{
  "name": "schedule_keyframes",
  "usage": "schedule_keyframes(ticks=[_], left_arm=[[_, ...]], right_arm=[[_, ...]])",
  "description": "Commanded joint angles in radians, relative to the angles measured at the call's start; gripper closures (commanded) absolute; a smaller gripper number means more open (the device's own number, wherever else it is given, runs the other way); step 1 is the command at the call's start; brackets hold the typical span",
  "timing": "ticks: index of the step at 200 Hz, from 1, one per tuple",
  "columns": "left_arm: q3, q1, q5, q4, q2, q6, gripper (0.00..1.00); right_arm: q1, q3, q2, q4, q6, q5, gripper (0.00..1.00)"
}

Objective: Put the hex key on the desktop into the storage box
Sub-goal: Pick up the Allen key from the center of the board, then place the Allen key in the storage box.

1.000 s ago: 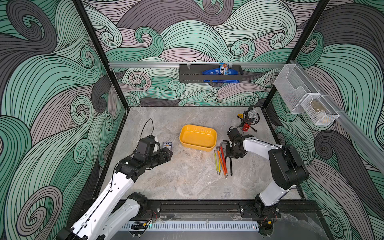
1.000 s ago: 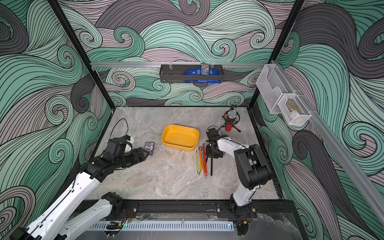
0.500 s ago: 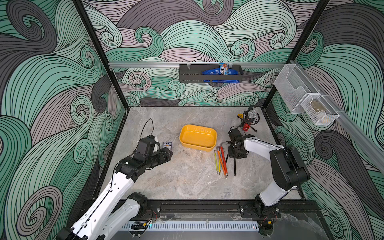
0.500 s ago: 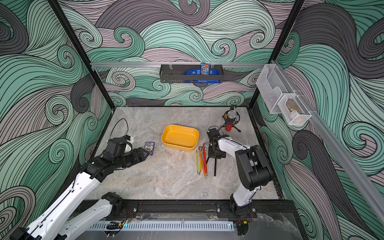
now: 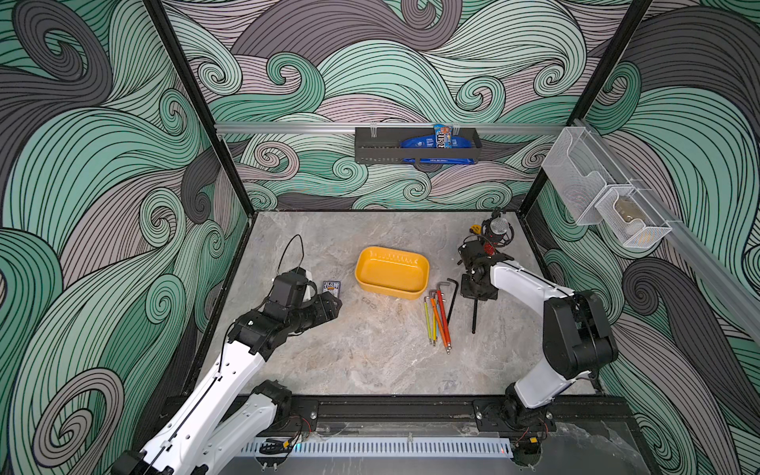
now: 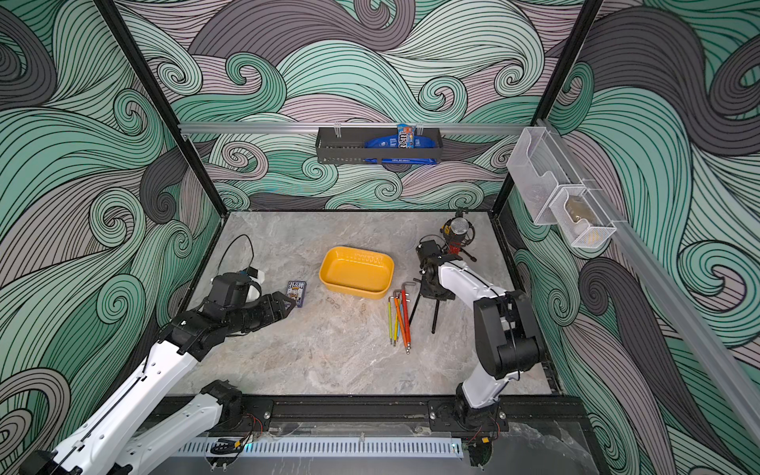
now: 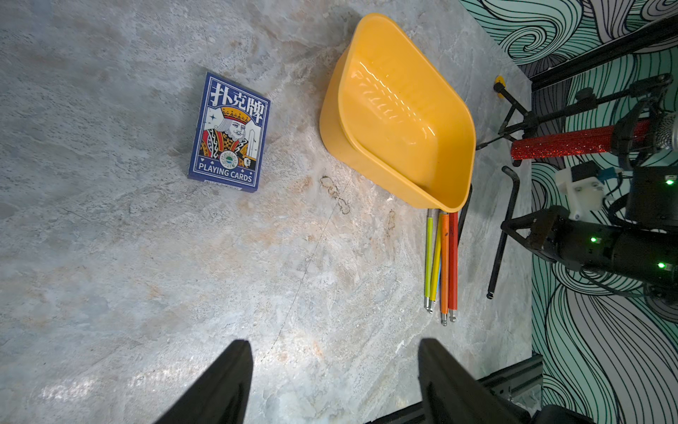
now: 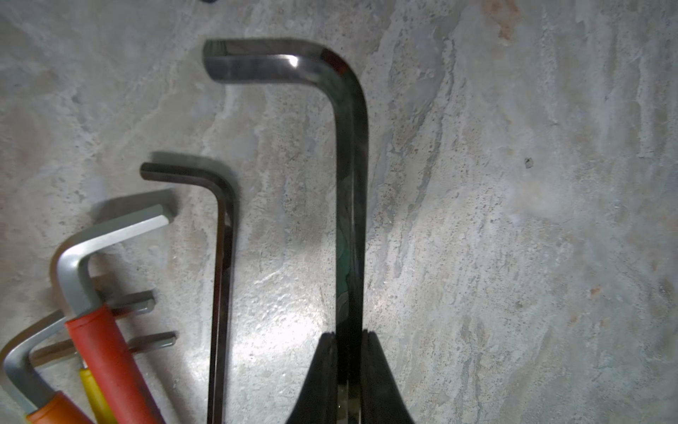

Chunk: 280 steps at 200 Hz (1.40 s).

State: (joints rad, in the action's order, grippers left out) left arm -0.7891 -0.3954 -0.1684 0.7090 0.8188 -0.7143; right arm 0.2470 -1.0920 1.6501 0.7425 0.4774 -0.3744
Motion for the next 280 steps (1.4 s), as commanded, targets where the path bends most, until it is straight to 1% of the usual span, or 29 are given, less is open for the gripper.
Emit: schedule_keyframes(ticks=[1, 31, 70, 87, 131, 137, 148, 183, 210, 223, 247, 260, 280], left_arm=[[-0.012, -0.004, 0.003, -0.006, -0.02, 0.011, 0.26], [-0.028, -0.005, 0.008, 0.004, -0.015, 0.022, 0.27], [-0.067, -0.005, 0.02, 0.038, -0.012, 0.042, 0.27], [-0.077, -0.004, 0.024, 0.062, -0.019, 0.049, 0.27], [-0.107, -0.004, 0.026, 0.132, -0.048, 0.057, 0.27], [-0.113, -0.004, 0.027, 0.141, -0.05, 0.059, 0.27], [-0.125, -0.004, 0.028, 0.158, -0.052, 0.063, 0.27], [-0.144, -0.004, 0.028, 0.196, -0.069, 0.069, 0.27], [-0.148, -0.005, 0.036, 0.203, -0.092, 0.069, 0.27], [-0.148, -0.005, 0.049, 0.201, -0.105, 0.069, 0.27], [-0.153, -0.005, 0.074, 0.195, -0.127, 0.074, 0.27], [-0.159, -0.004, 0.076, 0.198, -0.125, 0.079, 0.27], [-0.167, -0.005, 0.082, 0.207, -0.116, 0.088, 0.27]], right_arm=[[0.034, -0.076, -0.066, -0.006, -0.047, -0.032, 1.0], [0.113, -0.187, -0.09, -0.072, -0.199, -0.006, 1.0], [0.16, -0.293, -0.059, -0.196, -0.401, 0.135, 1.0], [0.177, -0.343, -0.016, -0.216, -0.459, 0.163, 1.0], [0.257, -0.304, -0.007, -0.456, -0.698, 0.237, 1.0], [0.262, -0.304, 0.003, -0.474, -0.735, 0.26, 1.0], [0.273, -0.304, 0.025, -0.499, -0.8, 0.268, 1.0], [0.307, -0.346, 0.109, -0.519, -0.938, 0.301, 1.0], [0.356, -0.376, 0.178, -0.525, -1.018, 0.258, 1.0], [0.38, -0.381, 0.204, -0.525, -1.066, 0.262, 1.0], [0.414, -0.412, 0.263, -0.522, -1.101, 0.21, 1.0], [0.424, -0.421, 0.283, -0.512, -1.139, 0.214, 1.0], [0.44, -0.433, 0.315, -0.501, -1.179, 0.162, 1.0]])
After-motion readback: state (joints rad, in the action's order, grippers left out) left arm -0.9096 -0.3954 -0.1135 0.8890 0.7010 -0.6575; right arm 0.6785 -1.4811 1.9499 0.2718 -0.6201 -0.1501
